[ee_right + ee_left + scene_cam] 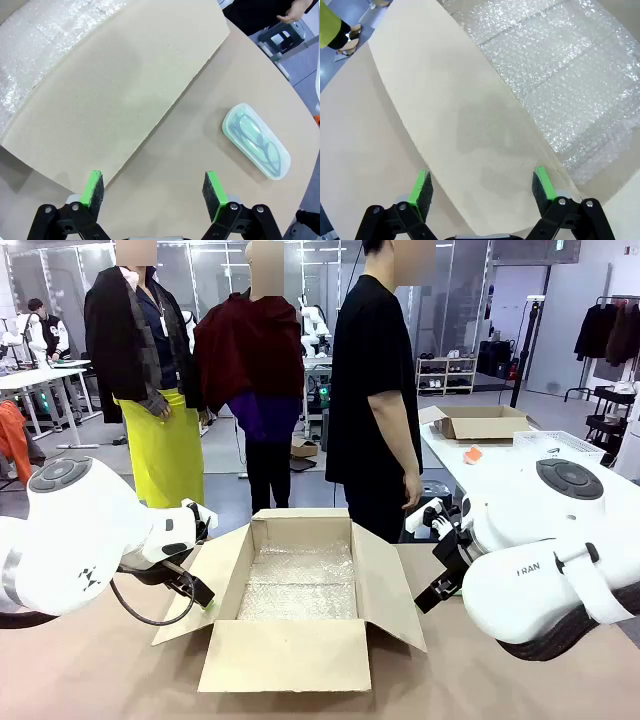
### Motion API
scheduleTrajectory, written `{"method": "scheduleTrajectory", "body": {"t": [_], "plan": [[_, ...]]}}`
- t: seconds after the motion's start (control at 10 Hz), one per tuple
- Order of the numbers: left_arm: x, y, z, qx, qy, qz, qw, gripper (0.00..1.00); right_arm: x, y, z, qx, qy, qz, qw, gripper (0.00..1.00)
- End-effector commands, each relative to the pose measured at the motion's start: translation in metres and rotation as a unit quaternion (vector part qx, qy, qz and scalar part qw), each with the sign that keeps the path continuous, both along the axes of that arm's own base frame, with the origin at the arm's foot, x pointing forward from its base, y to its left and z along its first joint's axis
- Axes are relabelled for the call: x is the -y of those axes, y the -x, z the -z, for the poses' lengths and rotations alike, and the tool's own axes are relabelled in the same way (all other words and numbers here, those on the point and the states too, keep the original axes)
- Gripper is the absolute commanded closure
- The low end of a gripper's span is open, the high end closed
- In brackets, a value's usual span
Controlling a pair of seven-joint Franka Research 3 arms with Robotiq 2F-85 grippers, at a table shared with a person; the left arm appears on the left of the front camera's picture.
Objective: Pack the glasses set securely to prepare it for shipping.
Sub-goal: Place the Glasses case inside the Package Box.
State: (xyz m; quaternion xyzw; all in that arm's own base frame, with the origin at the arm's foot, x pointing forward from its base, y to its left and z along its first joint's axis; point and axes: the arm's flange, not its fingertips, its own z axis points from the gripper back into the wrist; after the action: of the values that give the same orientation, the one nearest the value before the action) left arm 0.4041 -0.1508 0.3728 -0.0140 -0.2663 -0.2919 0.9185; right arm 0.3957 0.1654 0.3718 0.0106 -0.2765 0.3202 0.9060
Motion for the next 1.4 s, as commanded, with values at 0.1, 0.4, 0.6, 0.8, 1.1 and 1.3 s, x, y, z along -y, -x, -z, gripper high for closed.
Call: {"method": "scheduleTrajectory", "body": {"t": [0.1, 0.4, 0.6, 0.8, 1.1, 1.3], "plan": [[0.000, 0.000, 0.000, 0.000, 0.000, 0.000, 1.000, 0.00, 0.000, 0.000, 0.000, 0.000, 0.000, 0.000, 1.000, 0.00], [0.000, 0.000, 0.000, 0.000, 0.000, 0.000, 1.000, 0.00, 0.000, 0.000, 0.000, 0.000, 0.000, 0.000, 1.000, 0.00], [0.000, 0.000, 0.000, 0.000, 0.000, 0.000, 1.000, 0.00, 0.000, 0.000, 0.000, 0.000, 0.000, 0.000, 1.000, 0.00], [0.000, 0.000, 0.000, 0.000, 0.000, 0.000, 1.000, 0.00, 0.000, 0.000, 0.000, 0.000, 0.000, 0.000, 1.000, 0.00], [-0.017, 0.031, -0.080, -0.016, 0.004, 0.079, 0.997, 0.00, 0.028, -0.020, -0.066, 0.064, 0.071, -0.094, 0.991, 0.00], [-0.042, 0.055, -0.119, -0.030, 0.020, 0.105, 0.994, 0.00, 0.043, -0.046, -0.093, 0.069, 0.136, -0.172, 0.973, 0.00]]}}
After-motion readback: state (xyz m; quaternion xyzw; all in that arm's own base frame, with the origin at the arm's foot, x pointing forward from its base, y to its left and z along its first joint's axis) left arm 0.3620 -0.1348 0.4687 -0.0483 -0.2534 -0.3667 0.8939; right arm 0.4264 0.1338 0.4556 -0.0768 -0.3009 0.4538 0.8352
